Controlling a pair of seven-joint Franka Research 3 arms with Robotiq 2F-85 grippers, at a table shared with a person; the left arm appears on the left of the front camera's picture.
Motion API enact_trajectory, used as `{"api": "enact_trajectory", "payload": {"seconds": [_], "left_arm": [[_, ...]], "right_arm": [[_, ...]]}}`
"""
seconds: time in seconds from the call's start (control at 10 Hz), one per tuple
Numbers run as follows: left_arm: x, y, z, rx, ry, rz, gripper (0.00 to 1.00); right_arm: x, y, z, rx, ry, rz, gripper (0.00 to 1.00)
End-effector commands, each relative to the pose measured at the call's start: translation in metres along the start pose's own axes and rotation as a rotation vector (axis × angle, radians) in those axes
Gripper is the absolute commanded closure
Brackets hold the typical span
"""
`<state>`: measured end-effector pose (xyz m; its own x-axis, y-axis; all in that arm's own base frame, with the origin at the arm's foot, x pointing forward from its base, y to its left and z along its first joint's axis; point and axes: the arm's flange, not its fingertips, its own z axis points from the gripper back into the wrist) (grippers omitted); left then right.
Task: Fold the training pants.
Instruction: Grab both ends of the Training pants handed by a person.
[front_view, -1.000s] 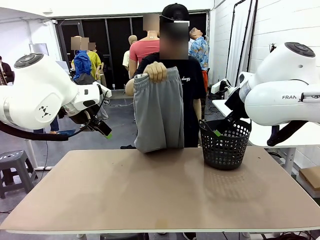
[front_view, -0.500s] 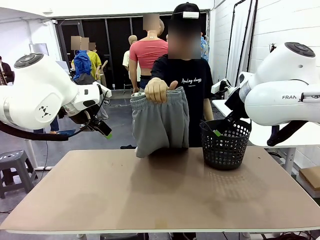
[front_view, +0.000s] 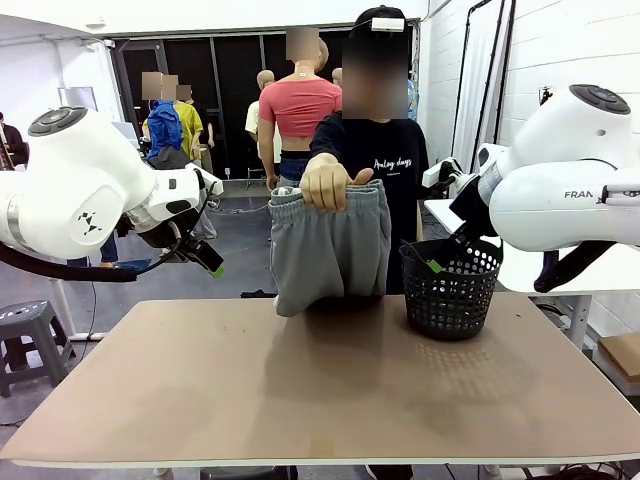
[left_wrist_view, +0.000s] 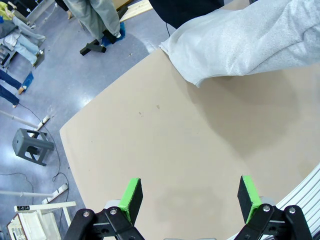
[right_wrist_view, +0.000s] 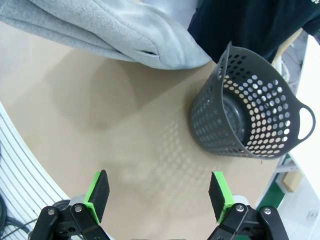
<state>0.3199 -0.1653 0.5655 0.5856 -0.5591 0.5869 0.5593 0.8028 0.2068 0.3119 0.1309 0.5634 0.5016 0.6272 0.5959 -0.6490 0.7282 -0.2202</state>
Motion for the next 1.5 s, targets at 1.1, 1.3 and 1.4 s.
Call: {"api": "enact_trajectory", "payload": {"seconds": [1.1, 1.3, 1.4], "left_arm": [[0.014, 0.036, -0.002, -0.096, 0.026, -0.605, 0.00], [0.018, 0.042, -0.025, -0.148, 0.015, -0.771, 0.00], [0.016, 0.041, -0.037, -0.215, -0.011, -0.836, 0.00]], "right_arm": [[0.003, -0.034, -0.006, 0.068, 0.073, 0.512, 0.00], [-0.001, -0.053, -0.023, 0.114, 0.087, 0.623, 0.00], [-0.006, -0.060, -0.031, 0.135, 0.117, 0.657, 0.00]]}}
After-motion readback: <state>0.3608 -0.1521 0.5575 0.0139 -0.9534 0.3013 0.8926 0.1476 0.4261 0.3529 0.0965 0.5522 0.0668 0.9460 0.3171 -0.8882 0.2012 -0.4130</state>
